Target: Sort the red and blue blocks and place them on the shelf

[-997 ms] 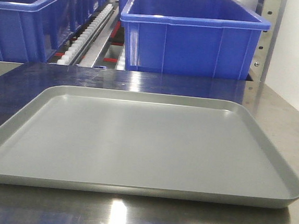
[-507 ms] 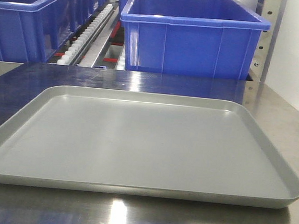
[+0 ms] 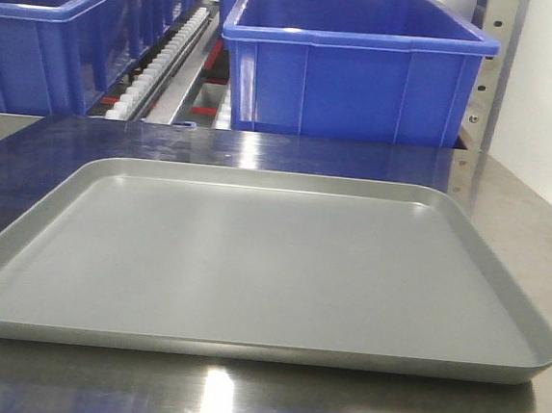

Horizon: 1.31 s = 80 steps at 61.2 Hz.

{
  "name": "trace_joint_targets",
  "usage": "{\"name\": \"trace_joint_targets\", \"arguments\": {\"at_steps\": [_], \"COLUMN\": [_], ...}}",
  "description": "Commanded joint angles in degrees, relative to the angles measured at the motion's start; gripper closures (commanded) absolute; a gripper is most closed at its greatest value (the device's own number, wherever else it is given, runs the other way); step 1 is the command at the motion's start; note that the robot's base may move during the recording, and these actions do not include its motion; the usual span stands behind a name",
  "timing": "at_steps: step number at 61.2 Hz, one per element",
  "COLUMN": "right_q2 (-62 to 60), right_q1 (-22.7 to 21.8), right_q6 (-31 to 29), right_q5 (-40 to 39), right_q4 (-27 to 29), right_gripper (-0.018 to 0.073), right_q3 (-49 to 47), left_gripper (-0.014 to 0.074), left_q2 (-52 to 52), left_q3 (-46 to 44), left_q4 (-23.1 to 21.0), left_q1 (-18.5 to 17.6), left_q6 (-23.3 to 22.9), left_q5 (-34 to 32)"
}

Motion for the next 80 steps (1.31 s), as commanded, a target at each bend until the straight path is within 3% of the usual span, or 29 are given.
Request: {"name": "trace_joint_targets", "arguments": {"at_steps": [1,80], "right_q2": [0.59,0.59], "right_q1": [-0.04,-0.04], "right_q6": [-0.33,-0.33], "right_q5": [-5.42,-5.42], "right_q4": [-0.55,-0.55], "right_gripper": [0.0491,0.0491], "right_q3": [-1.46,-1.46], "left_gripper": [0.0474,0.0474], "left_q2": [0.3,0.3], "left_q3": [-1.59,-1.59], "left_q4": [-0.68,-0.68], "left_q1": [0.1,0.1], "left_q6": [-0.49,-0.49], "left_q5": [-4.65,-4.65]}}
